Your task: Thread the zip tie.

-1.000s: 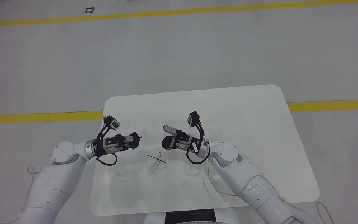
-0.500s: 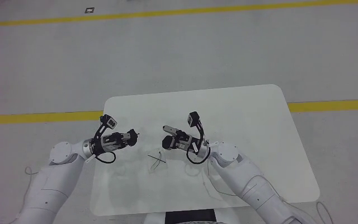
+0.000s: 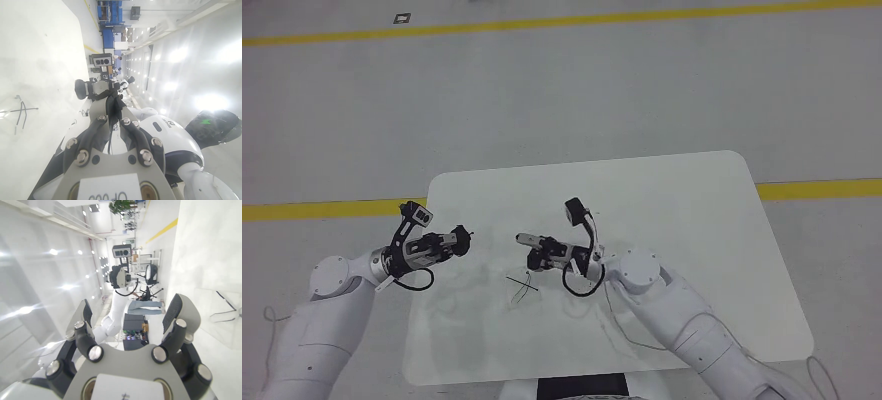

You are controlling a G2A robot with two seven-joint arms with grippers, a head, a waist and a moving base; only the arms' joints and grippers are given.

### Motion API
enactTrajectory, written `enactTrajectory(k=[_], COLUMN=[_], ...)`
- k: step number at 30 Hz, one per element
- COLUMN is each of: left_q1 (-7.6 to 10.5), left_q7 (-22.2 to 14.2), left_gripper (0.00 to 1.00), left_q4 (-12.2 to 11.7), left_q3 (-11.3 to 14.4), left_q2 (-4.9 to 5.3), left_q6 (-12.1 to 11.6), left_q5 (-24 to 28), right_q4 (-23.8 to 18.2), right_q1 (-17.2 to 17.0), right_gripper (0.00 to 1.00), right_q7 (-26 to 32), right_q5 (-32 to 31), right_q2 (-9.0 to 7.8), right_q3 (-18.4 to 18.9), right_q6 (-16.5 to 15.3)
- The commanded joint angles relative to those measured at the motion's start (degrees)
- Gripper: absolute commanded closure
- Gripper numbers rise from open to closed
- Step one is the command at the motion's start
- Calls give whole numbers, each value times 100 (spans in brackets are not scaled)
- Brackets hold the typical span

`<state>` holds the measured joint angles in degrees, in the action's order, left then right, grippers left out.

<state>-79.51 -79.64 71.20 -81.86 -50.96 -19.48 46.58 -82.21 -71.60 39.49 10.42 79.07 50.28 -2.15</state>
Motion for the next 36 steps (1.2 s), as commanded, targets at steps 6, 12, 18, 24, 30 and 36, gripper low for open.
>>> enactTrajectory(k=[6,12,18,24,30,36], left_q1=[0,0,0,0,0,0], left_q7=[0,0,0,0,0,0], left_gripper=[100,100,100,100,100,100], left_q4=[0,0,0,0,0,0], left_q3=[0,0,0,0,0,0], left_q2=[0,0,0,0,0,0], left_q6=[0,0,0,0,0,0], left_q5=[0,0,0,0,0,0], right_q4=[-789,-530,-530,-463,138,833], right_q1=[278,402,402,626,1032,1280], right_gripper=[0,0,0,0,0,0], right_q7=[156,215,215,243,330,423], right_q5=[-1269,-1722,-1722,-2156,-2536,-2731], right_q2=[-11,18,18,112,400,744], right_q3=[-525,-792,-792,-1199,-1669,-1813], right_q6=[2122,2163,2163,2163,2163,2163])
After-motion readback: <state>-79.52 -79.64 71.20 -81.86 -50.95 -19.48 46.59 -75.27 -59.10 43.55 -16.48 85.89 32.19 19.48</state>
